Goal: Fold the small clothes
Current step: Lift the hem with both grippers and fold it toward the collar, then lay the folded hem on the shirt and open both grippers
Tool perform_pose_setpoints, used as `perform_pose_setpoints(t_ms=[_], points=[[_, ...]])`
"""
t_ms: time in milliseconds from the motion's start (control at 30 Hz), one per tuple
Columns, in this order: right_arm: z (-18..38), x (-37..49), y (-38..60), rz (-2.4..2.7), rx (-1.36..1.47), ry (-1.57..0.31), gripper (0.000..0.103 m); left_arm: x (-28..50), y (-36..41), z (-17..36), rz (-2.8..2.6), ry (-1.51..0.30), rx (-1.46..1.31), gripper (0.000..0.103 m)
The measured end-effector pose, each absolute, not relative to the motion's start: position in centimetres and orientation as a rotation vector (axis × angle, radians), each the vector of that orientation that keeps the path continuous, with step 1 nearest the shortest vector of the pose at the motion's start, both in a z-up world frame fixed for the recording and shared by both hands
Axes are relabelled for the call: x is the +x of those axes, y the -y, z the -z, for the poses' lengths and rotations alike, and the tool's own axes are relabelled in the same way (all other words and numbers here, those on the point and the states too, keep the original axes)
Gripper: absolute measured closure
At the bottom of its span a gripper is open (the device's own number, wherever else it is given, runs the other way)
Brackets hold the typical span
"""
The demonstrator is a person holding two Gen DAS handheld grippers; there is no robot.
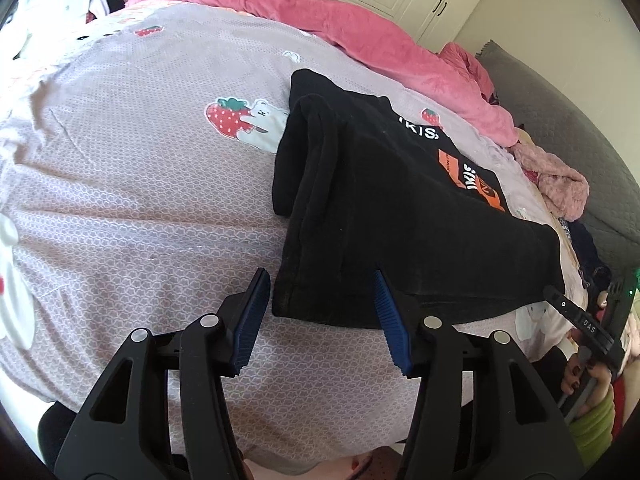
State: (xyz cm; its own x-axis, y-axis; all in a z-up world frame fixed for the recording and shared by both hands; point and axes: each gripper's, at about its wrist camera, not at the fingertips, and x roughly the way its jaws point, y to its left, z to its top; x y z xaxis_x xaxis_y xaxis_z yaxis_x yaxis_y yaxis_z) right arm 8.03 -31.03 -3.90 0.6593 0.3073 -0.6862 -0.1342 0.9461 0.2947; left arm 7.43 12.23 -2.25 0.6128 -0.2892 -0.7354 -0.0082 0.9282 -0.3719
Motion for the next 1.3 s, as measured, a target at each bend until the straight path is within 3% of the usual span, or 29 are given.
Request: perform_pose_setpoints(t_ms=[100,233,267,400,433,500,1300], points=[[4.1,8.3,30.7,-0.254,0.229,-0.821,0.052,7.6,-11.8,2.5,0.174,-0.912,-0.350,0.058],[4.1,8.6,30.7,-0.254,0.241,-0.821,0.052,7.8,-11.2,2.4,0.178,-0.905,-0.339,0.088],[4.0,8.7,30.7,-0.254,0.245,-0.819,0.054,7.9,-11.1,2.4,0.179,-0.902,-0.337,0.089],[4.1,9.4,31.0,-0.249,0.251,-0.817,0.078,8.5,-10.7,2.0,0.194,-0.898,-0.330,0.100],[4.1,9.6,31.0,-0.250,0.247,-0.817,0.089,8.7,-10.7,1.9,0.196,-0.892,-0.329,0.100],[4.0,9.9,30.9,-0.251,0.217,-0.811,0.096,9.1,-10.8,1.5,0.200,-0.881,-0.341,0.101],[-2.5,19.6,31.9,-0.190,0.317,-0.637,0.097,18.4,-12.9,-3.3,0.144,-0.712,-0.468,0.101]])
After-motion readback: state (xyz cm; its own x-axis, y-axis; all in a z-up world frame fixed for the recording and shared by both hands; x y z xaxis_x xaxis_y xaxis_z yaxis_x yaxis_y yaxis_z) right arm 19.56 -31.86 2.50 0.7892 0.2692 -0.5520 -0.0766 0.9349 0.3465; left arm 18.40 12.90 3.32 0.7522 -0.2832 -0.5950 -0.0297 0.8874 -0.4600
